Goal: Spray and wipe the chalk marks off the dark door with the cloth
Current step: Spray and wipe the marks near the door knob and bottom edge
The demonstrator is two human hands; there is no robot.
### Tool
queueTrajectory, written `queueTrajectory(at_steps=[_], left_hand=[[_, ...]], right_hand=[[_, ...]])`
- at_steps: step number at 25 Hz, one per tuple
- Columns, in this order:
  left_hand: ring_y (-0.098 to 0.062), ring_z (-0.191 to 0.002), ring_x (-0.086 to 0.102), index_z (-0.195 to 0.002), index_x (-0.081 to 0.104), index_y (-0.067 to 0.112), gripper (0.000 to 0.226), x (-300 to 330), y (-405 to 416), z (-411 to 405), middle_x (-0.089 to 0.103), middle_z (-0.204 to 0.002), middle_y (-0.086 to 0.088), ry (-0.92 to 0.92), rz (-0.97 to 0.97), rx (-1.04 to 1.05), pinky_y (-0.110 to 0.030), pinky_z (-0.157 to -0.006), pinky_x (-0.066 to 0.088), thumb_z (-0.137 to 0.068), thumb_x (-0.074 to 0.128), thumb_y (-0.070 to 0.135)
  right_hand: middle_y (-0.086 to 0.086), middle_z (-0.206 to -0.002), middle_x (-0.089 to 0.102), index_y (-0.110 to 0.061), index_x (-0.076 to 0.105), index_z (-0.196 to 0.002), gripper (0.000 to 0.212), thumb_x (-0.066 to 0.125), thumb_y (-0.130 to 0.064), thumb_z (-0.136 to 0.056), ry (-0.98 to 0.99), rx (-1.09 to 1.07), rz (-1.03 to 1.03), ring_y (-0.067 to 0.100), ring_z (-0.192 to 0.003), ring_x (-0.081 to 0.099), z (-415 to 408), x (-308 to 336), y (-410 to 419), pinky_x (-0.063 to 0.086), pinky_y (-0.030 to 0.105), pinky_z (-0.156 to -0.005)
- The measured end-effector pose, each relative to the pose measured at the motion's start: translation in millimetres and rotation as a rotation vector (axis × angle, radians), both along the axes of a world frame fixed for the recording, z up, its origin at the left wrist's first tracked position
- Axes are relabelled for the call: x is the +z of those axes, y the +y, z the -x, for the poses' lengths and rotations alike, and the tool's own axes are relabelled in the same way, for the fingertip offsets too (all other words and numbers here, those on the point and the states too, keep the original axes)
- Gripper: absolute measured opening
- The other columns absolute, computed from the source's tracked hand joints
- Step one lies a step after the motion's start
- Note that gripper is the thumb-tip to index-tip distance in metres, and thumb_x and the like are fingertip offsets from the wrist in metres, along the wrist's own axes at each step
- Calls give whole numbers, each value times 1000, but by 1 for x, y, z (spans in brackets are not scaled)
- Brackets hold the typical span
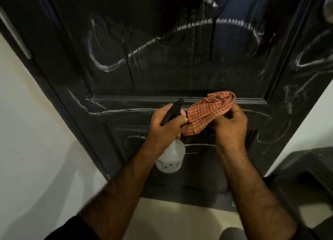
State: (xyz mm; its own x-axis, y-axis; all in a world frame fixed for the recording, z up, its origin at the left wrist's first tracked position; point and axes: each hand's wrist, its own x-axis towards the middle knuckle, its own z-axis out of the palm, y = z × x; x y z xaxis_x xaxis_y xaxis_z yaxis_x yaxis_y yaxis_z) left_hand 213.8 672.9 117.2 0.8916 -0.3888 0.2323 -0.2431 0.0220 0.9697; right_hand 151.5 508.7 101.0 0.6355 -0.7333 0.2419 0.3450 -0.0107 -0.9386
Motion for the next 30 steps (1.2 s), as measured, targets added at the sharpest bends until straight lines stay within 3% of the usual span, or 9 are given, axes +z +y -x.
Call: queueTrajectory(at_steps=[5, 8, 12, 15, 18, 20, 25, 28, 30], left_hand=[[-28, -47, 59, -89, 71, 5, 9, -8, -1, -29, 67, -81, -32, -142, 39, -121, -32, -49, 50, -91, 65, 11], [-32, -55, 63, -88, 71, 2, 11, -4, 0, -48, 74, -81, -19, -143, 99, -265, -36, -54, 51, -91, 62, 8], [-34, -54, 56, -79, 67, -6, 22, 27, 6, -58, 66, -72, -26, -101, 160, -429, -34, -53, 48, -85, 62, 15], [-34, -50, 53, -84, 69, -5, 22, 41, 16, -62, 72, -80, -26, 7, 137, -615, -32, -49, 45, -85, 64, 17], [-31, -45, 49, -85, 70, -5, 23, 49, 14, -75, 74, -82, -24, -3, 151, -645, -30, -46, 42, -85, 64, 17], [-28, -44, 49, -85, 70, -5, 23, 54, 6, -82, 74, -82, -24, -27, 189, -614, -31, -47, 41, -85, 63, 17], [-27, -45, 48, -83, 73, -1, 23, 58, -1, -82, 74, -81, -22, -57, 189, -469, -40, -55, 42, -84, 64, 21], [-28, -43, 45, -82, 74, -1, 23, 66, 6, -76, 73, -81, -25, -76, 157, -425, -37, -51, 41, -83, 63, 19], [-26, -43, 46, -82, 74, -1, 23, 77, 9, -67, 74, -83, -25, -98, 140, -354, -35, -52, 42, -83, 62, 18]], right_hand=[[2, -108, 80, -11, 75, -115, 24, 76, -4, -92, -117, -146, 189, 16, -104, 76, -5, 0, 7, 63, 46, -95], [2, -100, 75, -11, 69, -108, 21, 77, -2, -91, -230, -465, 344, 17, -95, 73, -5, 3, 10, 61, 48, -89], [18, -114, 61, -9, 65, -115, 30, 78, 3, -90, -225, -823, 684, 35, -104, 63, -10, 33, -2, 56, 54, -86], [22, -113, 60, -2, 64, -116, 28, 75, 1, -90, -205, -781, 627, 38, -102, 63, -17, 39, 18, 56, 59, -84], [22, -128, 59, 1, 65, -121, 35, 71, 2, -87, -191, -889, 756, 35, -120, 60, -29, 45, 22, 53, 56, -99], [25, -141, 54, 4, 66, -125, 35, 70, 4, -90, -185, -946, 860, 34, -137, 53, -39, 64, 2, 47, 55, -111], [33, -167, 29, 2, 46, -153, 54, 51, -26, -107, -65, -915, 1148, 48, -160, 20, -84, 75, -19, 16, 65, -128], [22, -174, 18, -14, 34, -162, 69, 60, -32, -101, 44, -735, 1496, 45, -162, 16, -76, 18, -32, 16, 67, -127], [21, -176, 15, -15, 32, -165, 71, 60, -33, -102, 46, -794, 1524, 45, -162, 15, -62, 20, -59, 17, 71, -125]])
